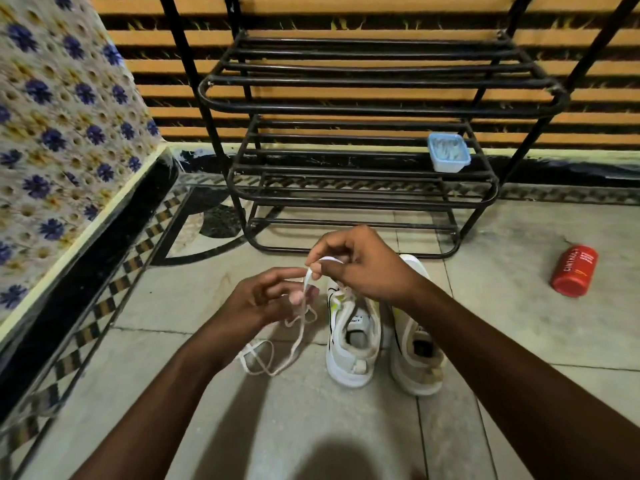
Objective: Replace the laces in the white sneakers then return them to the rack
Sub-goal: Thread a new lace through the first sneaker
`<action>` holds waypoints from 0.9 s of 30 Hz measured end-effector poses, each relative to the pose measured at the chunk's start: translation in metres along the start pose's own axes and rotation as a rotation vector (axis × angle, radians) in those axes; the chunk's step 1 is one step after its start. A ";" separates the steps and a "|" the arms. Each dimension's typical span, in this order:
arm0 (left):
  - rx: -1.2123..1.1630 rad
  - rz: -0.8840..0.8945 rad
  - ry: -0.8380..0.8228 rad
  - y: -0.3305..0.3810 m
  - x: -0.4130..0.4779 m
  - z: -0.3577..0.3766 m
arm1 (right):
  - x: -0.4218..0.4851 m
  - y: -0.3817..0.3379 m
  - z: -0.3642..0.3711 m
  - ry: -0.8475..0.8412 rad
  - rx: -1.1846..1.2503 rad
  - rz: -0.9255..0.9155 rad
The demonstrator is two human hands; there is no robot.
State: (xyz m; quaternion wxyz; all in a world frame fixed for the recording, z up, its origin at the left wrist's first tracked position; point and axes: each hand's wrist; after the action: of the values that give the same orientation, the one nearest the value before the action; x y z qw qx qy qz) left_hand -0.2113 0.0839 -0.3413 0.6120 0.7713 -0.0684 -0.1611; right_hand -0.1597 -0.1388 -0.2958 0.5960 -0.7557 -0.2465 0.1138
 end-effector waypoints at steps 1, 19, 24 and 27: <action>-0.047 0.045 -0.001 0.004 0.001 0.003 | 0.000 -0.001 0.000 0.002 0.020 0.005; -0.034 0.112 0.062 0.015 0.005 0.027 | -0.016 -0.009 -0.018 0.041 0.094 0.061; 0.216 0.136 0.071 0.001 0.003 0.025 | -0.023 -0.001 -0.043 0.126 0.057 0.058; 0.397 0.023 -0.151 -0.005 0.003 0.016 | -0.028 0.010 -0.047 0.148 -0.040 0.077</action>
State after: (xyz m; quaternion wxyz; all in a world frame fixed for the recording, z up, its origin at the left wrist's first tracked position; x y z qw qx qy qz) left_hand -0.2147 0.0695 -0.3502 0.4430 0.8615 -0.1533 -0.1949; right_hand -0.1591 -0.1945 -0.2958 0.5924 -0.7828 -0.1748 0.0756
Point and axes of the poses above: each hand's wrist, its own x-axis towards the middle knuckle, its own z-axis out of the palm, y = z × x, and after that the axes turned 9 degrees about x, right-handed
